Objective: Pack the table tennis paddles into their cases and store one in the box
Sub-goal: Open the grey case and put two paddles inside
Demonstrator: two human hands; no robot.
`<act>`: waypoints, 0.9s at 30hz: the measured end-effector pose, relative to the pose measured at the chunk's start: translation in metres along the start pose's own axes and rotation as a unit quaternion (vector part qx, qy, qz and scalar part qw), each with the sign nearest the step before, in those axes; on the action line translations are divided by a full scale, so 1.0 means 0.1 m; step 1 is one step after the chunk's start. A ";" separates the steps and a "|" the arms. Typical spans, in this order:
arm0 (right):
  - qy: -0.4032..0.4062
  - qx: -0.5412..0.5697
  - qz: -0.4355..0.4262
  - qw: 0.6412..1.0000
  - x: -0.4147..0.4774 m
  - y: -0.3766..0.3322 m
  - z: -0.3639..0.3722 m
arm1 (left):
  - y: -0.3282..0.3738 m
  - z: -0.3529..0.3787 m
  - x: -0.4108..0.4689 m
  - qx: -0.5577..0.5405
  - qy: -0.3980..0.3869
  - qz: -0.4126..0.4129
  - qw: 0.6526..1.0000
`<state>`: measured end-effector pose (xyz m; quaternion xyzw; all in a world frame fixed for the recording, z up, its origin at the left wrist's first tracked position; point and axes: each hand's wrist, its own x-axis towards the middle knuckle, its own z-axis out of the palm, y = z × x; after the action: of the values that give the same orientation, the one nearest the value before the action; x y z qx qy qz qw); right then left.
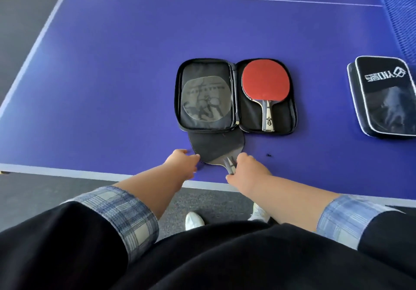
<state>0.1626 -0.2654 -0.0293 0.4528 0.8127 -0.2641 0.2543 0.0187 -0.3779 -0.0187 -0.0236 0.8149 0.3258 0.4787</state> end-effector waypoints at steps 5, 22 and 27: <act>-0.051 0.093 -0.008 0.994 -0.28 0.01 0.09 | -0.03 -0.19 -0.07 0.029 -0.036 0.012 0.999; -0.158 0.091 -0.080 0.980 -0.75 0.00 -0.42 | 0.17 -0.56 -0.41 0.034 -0.172 -0.081 0.981; -0.222 0.161 -0.097 0.957 -0.79 0.19 -0.92 | 0.47 -0.60 -0.56 0.048 -0.244 -0.112 0.962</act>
<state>0.1994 -0.2444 0.0859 0.3368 0.7226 -0.5090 0.3247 -0.0133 -0.3893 0.0699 -0.0119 0.6803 0.2266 0.6969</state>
